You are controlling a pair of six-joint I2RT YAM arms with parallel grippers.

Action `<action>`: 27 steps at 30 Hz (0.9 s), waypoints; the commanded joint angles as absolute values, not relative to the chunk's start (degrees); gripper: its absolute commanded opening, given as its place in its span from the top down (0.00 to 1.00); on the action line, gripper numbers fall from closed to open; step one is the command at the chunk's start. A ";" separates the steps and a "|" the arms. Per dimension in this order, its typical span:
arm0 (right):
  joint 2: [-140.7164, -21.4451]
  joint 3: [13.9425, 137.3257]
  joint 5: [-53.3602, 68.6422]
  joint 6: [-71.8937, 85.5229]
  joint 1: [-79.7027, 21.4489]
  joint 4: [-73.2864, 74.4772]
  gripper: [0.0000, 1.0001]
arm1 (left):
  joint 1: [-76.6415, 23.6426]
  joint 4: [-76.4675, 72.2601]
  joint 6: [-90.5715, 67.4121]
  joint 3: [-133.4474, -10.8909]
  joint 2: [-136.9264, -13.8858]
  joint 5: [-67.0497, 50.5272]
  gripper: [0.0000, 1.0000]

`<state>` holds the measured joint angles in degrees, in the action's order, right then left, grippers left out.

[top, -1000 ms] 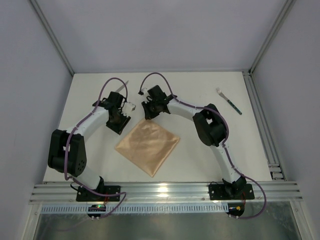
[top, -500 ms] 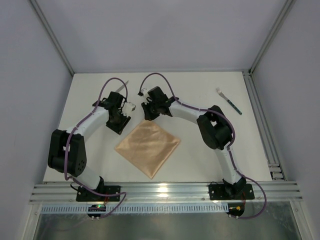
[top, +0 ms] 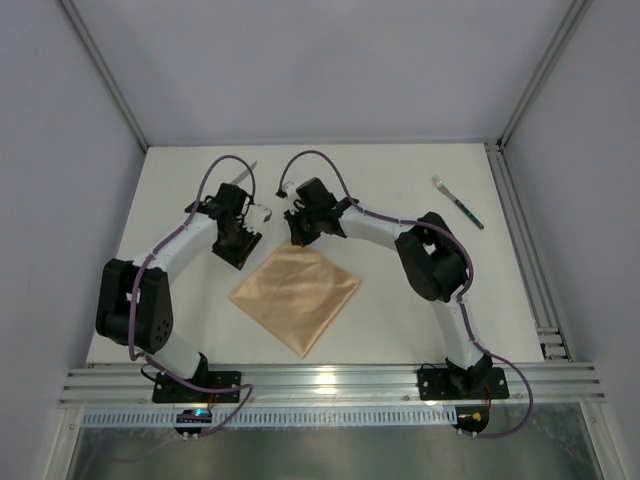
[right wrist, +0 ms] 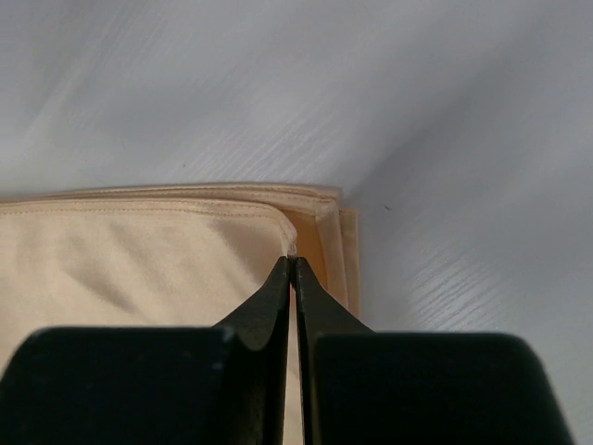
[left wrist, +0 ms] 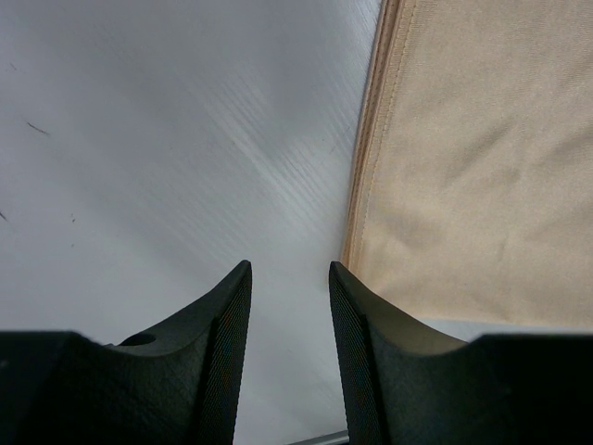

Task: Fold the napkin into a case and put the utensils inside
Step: Pick up the top corner of the square-folded napkin from the center of the board, then fold the top corner of the square-folded napkin at the center of the board.

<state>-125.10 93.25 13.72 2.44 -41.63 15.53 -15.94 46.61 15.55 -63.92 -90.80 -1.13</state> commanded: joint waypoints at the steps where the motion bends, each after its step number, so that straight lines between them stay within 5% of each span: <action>1: -118.74 91.76 15.47 1.41 -43.15 13.01 0.96 | -15.47 47.63 15.91 -64.42 -89.47 -2.81 0.58; 27: -96.86 58.36 27.07 2.55 -57.21 5.89 0.96 | -14.15 49.84 15.38 -60.47 -80.68 -1.93 0.58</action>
